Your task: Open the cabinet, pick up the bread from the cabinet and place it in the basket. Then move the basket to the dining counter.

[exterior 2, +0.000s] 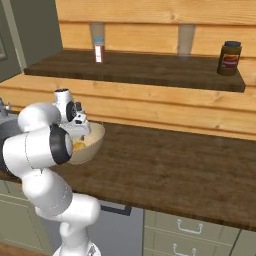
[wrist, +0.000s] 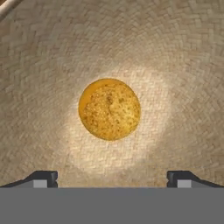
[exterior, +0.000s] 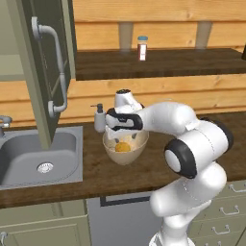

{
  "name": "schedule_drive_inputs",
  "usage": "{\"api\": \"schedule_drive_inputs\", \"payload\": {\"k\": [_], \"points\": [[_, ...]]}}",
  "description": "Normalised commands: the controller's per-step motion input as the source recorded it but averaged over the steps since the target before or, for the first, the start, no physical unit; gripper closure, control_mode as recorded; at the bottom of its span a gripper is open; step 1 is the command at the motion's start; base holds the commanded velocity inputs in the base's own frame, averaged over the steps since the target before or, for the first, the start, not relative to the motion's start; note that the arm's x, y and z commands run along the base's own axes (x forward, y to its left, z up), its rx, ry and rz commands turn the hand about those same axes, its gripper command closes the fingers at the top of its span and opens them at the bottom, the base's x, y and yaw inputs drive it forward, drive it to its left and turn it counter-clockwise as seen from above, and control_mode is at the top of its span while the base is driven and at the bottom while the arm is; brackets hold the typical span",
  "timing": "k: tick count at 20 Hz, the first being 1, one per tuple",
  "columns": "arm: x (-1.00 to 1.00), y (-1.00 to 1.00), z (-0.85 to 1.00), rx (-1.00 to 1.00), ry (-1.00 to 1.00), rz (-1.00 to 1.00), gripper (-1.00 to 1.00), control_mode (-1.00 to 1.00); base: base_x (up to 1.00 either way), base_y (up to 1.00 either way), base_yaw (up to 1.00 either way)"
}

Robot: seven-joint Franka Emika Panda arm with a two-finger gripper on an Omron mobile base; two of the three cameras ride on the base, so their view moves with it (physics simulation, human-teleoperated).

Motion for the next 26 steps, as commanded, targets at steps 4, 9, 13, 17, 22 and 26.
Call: {"api": "schedule_drive_inputs", "payload": {"k": [4, 9, 13, 17, 22, 26], "points": [[-0.99, -0.65, 0.69, 0.00, -0.03, -0.01, -1.00, -1.00, 0.00, 0.00, 0.00], [-0.79, -1.00, 0.28, 0.02, 0.00, -0.16, -1.00, -1.00, 0.00, 0.00, 0.00], [-0.17, -0.69, 0.03, 0.06, 0.01, -0.32, -1.00, -1.00, 0.00, 0.00, 0.00], [0.08, -0.05, -0.02, 0.06, 0.00, -0.37, -1.00, -1.00, 0.00, 0.00, 0.00], [0.08, 0.26, 0.00, 0.12, 0.00, -0.35, -1.00, -1.00, 0.00, 0.00, 0.00], [0.27, 0.19, -0.04, 0.13, 0.02, -0.30, -1.00, -1.00, 0.00, 0.00, 0.00]]}}
